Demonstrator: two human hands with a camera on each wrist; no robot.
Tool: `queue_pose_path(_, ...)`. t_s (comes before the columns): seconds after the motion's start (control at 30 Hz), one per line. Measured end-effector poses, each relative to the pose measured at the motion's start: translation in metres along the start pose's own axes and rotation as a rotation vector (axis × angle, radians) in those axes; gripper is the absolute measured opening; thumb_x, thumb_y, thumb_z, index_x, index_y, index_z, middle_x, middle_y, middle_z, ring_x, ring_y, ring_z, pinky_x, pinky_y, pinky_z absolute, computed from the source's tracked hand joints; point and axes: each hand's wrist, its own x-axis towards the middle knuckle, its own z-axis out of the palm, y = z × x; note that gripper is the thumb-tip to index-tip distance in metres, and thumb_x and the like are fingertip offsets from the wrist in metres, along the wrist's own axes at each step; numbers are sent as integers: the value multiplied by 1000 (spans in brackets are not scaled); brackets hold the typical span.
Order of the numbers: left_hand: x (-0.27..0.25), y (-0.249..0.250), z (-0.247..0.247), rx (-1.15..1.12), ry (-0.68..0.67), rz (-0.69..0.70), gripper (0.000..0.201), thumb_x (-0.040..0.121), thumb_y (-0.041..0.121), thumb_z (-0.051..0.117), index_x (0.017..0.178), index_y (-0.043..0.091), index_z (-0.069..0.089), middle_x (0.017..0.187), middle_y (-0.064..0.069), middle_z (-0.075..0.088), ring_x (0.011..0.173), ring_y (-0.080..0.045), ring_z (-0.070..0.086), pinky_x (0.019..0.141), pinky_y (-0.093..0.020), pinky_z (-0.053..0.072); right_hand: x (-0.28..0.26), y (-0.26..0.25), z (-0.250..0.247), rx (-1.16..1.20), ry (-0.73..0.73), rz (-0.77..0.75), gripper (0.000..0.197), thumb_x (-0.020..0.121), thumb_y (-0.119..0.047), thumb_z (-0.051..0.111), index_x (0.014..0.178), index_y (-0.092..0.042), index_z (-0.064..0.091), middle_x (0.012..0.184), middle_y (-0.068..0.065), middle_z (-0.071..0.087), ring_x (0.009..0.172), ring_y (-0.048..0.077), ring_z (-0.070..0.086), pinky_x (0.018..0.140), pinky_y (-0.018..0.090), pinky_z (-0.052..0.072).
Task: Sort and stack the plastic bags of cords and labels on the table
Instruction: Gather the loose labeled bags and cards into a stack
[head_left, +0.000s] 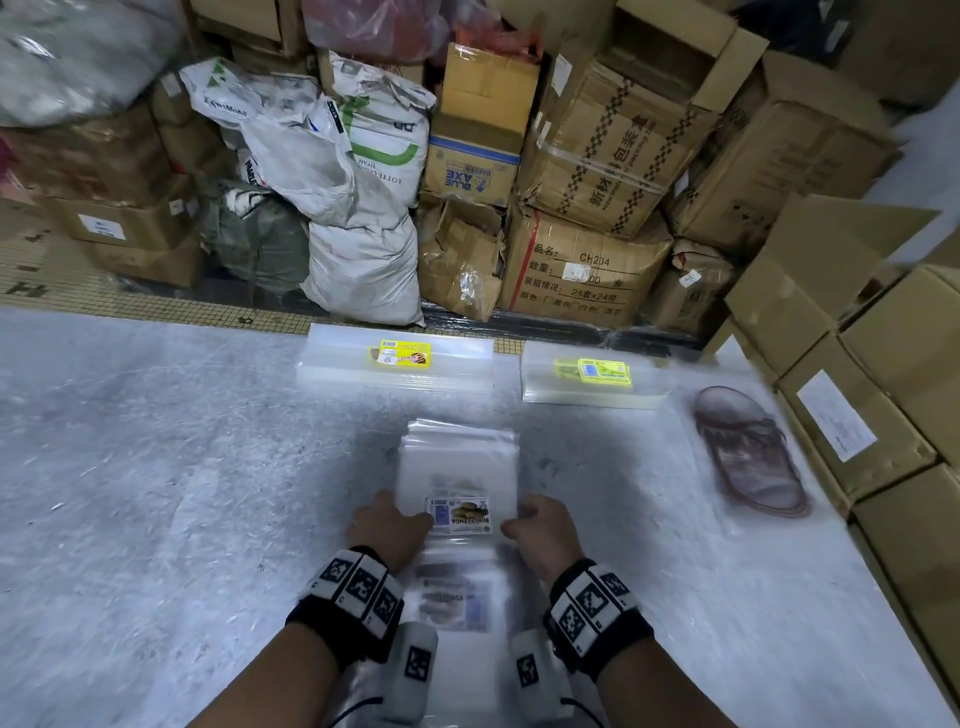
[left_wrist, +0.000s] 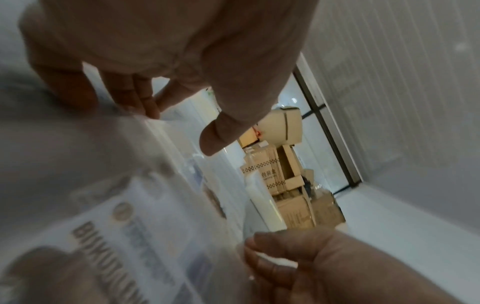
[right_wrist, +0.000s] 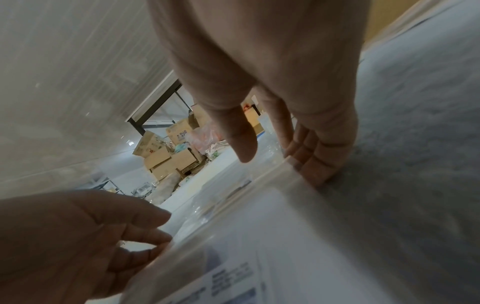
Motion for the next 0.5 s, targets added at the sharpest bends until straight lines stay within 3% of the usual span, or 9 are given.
queue_pose_path(0.1, 11, -3, 1, -16, -37, -20, 84, 47, 59, 58, 121, 21, 59, 120, -12, 63, 108, -31, 59, 94, -36, 49, 1, 1, 1, -10, 8, -16, 16, 73, 8, 62, 83, 2, 74, 84, 16, 75, 79, 28, 73, 64, 33, 55)
queue_pose_path(0.17, 13, -4, 0, -49, -47, -41, 92, 43, 58, 60, 128, 24, 55, 125, -13, 59, 111, -32, 57, 97, -36, 48, 0, 1, 0, -9, 17, 1, 13, 73, 9, 62, 75, 1, 71, 77, 14, 73, 72, 26, 71, 60, 30, 52)
queue_pose_path(0.23, 6, 0, -2, -62, -53, -52, 86, 51, 52, 66, 130, 23, 53, 127, -14, 57, 112, -31, 55, 96, -32, 47, 0, 3, 0, -21, 33, 7, 27, 73, 11, 62, 56, -9, 57, 57, 4, 59, 55, 18, 58, 53, 24, 41)
queue_pose_path(0.3, 4, 2, -4, -113, -53, -50, 66, 67, 39, 74, 126, 16, 55, 122, -15, 60, 107, -29, 55, 86, -29, 46, 1, 5, 0, -28, 47, 13, 37, 71, 11, 62, 53, -16, 45, 53, -1, 44, 53, 15, 45, 52, 23, 34)
queue_pose_path(0.43, 10, 2, -1, -224, -58, -24, 61, 62, 29, 77, 112, -1, 61, 109, -15, 67, 92, -27, 60, 72, -28, 44, 3, 5, -1, -42, 42, 29, 32, 69, 11, 62, 56, -14, 46, 58, 3, 39, 57, 15, 41, 56, 26, 29)
queue_pose_path(0.5, 12, 3, -2, -275, -51, -25, 43, 72, 11, 77, 109, -6, 63, 102, -16, 68, 89, -26, 61, 68, -27, 43, 3, 7, -3, -39, 36, 31, 17, 69, 10, 62, 59, -2, 55, 61, 6, 45, 60, 16, 45, 57, 26, 33)
